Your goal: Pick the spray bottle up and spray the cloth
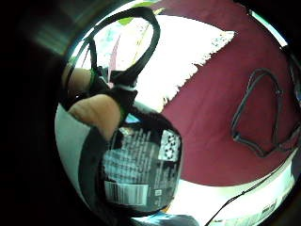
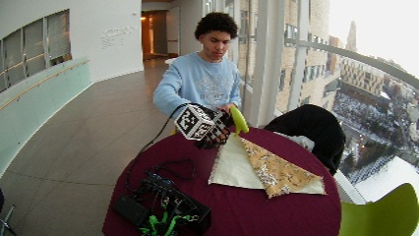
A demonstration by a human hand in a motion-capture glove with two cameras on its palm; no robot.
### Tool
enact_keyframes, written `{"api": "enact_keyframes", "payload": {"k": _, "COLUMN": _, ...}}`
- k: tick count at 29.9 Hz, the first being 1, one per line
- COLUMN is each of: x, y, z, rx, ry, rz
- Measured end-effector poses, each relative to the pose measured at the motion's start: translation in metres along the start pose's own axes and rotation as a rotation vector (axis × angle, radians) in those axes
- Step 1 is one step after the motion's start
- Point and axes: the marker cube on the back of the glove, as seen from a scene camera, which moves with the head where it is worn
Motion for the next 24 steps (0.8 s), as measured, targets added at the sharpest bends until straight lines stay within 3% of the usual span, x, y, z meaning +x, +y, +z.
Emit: {"api": "enact_keyframes", "payload": {"k": 24, "x": 0.001, "y": 0.000, "z": 0.012, "rx": -0.021, "ry": -0.001, "rz": 0.000}}
